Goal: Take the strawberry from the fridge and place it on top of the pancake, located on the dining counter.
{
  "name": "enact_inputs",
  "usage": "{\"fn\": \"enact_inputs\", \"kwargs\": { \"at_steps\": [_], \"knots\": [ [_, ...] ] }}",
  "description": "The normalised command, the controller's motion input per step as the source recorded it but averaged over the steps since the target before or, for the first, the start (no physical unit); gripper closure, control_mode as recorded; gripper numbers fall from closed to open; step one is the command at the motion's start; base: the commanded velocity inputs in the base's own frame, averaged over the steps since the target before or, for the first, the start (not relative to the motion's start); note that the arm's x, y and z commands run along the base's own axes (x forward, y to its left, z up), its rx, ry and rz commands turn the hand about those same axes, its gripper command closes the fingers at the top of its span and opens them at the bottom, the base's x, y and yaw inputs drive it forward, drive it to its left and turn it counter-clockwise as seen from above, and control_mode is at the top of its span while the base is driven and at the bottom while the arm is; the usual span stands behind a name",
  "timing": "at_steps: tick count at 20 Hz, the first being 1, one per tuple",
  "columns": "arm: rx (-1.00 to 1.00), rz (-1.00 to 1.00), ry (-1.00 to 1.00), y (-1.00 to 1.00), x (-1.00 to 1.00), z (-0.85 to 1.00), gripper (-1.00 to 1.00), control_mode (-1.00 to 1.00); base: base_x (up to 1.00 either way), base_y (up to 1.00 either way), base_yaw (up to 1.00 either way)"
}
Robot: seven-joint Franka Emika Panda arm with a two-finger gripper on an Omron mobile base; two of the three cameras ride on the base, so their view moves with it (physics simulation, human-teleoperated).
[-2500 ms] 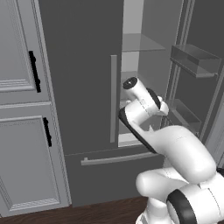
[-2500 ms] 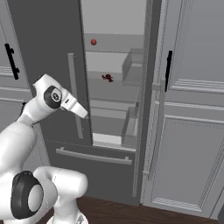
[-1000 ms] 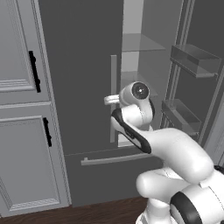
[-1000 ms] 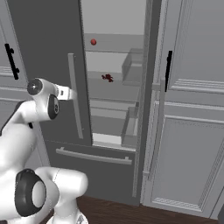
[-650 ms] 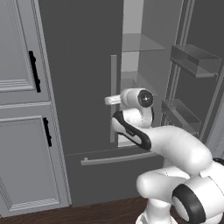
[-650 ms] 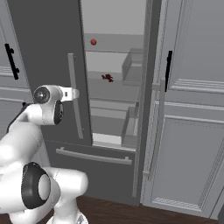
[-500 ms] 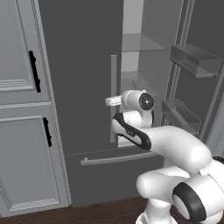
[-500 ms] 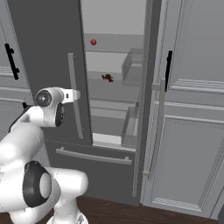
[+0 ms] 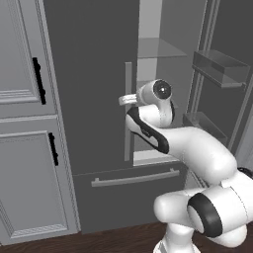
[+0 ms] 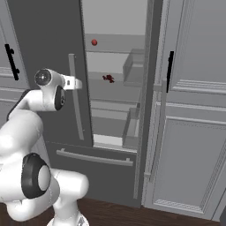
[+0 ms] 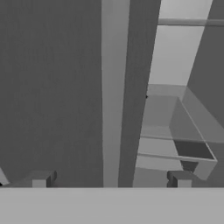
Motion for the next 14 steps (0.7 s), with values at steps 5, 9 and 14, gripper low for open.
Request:
{"fn": "enact_inputs", "kwargs": {
  "at_steps": [5, 9, 14],
  "knots": [
    [0.0, 0.0, 0.0, 0.04, 0.16, 0.0, -1.0, -1.0, 0.0, 0.0, 0.0],
    [0.0, 0.0, 0.0, 0.0, 0.27, 0.0, -1.0, -1.0, 0.0, 0.0, 0.0],
    [0.0, 0.0, 0.0, 0.01, 0.45, 0.0, -1.0, -1.0, 0.0, 0.0, 0.0]
  ]
}}
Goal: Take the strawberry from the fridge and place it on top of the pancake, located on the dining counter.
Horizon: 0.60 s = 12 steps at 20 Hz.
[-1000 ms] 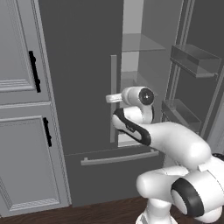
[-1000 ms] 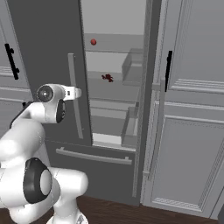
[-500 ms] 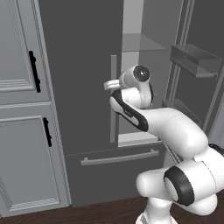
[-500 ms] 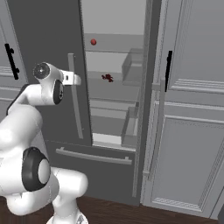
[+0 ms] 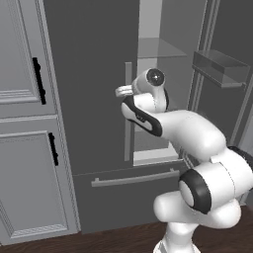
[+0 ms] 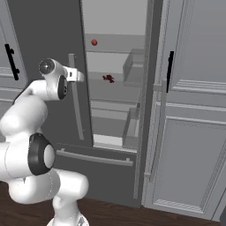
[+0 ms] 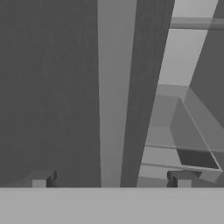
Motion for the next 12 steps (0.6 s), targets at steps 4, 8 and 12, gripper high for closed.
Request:
{"fn": "enact_inputs", "kwargs": {
  "at_steps": [4, 8, 12],
  "knots": [
    [0.0, 0.0, 0.0, 0.02, 0.43, 0.0, -1.0, -1.0, 0.0, 0.0, 0.0],
    [0.0, -0.02, 0.0, 0.04, 0.35, 0.0, -1.0, -1.0, 0.0, 0.0, 0.0],
    [0.0, -0.04, 0.0, 0.05, 0.24, 0.0, -1.0, -1.0, 0.0, 0.0, 0.0]
  ]
}}
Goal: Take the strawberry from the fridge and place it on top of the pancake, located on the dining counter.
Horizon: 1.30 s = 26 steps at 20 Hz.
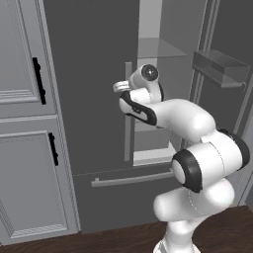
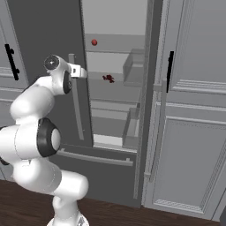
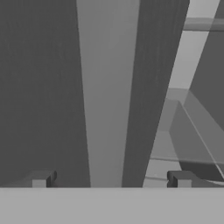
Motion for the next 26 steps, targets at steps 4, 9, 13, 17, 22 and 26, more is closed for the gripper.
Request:
{"fn": "enact_inputs", "kwargs": {
  "at_steps": [4, 9, 13, 17, 22, 26],
  "knots": [
    [0.0, -0.05, 0.0, 0.03, 0.24, -0.02, -1.0, -1.0, 0.0, 0.0, 0.0],
    [0.0, -0.04, 0.0, 0.08, 0.4, -0.07, -1.0, -1.0, 0.0, 0.0, 0.0],
    [0.0, -0.02, 0.0, 0.11, 0.48, -0.15, -1.0, -1.0, 0.0, 0.0, 0.0],
    [0.0, 0.0, 0.0, 0.05, 0.53, -0.16, -1.0, -1.0, 0.0, 0.0, 0.0],
    [0.0, 0.0, 0.0, 0.08, 0.52, -0.22, 1.0, -1.0, 0.0, 0.0, 0.0],
    [0.01, 0.0, 0.0, 0.33, 0.2, -0.01, 1.0, -1.0, 0.0, 0.0, 0.0]
  ]
}}
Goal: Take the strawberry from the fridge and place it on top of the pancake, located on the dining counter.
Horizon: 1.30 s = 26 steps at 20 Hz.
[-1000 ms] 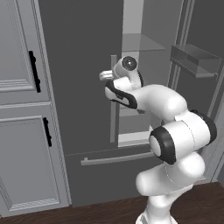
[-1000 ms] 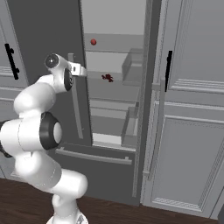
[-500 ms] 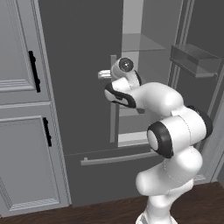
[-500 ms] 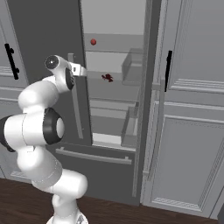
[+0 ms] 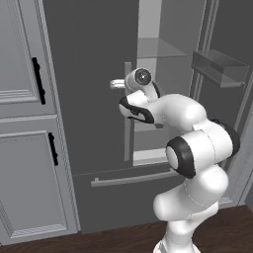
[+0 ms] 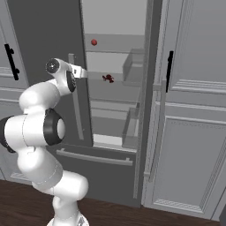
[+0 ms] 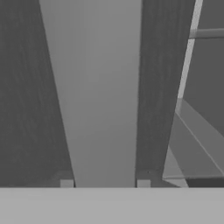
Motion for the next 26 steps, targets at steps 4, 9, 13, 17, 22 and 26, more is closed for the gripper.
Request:
{"fn": "enact_inputs", "kwargs": {
  "at_steps": [4, 9, 13, 17, 22, 26],
  "knots": [
    [0.0, 0.09, 0.0, 0.45, -0.2, 0.0, 1.0, -1.0, 0.0, 0.0, 0.0],
    [0.0, 0.12, 0.0, 0.39, -0.91, 0.0, 1.0, -1.0, 0.0, 0.0, 0.0],
    [0.0, 0.09, 0.0, 0.51, -1.0, 0.0, 1.0, -1.0, 0.0, 0.0, 0.0],
    [0.0, 0.04, 0.0, 0.67, -1.0, 0.0, 1.0, -1.0, 0.0, 0.0, 0.0],
    [0.0, 0.0, 0.03, 0.66, -0.97, 0.08, 1.0, -1.0, 0.0, 0.0, 0.0],
    [0.0, 0.0, 0.05, 0.58, -0.89, 0.08, -1.0, -1.0, 0.0, 0.0, 0.0]
  ]
}}
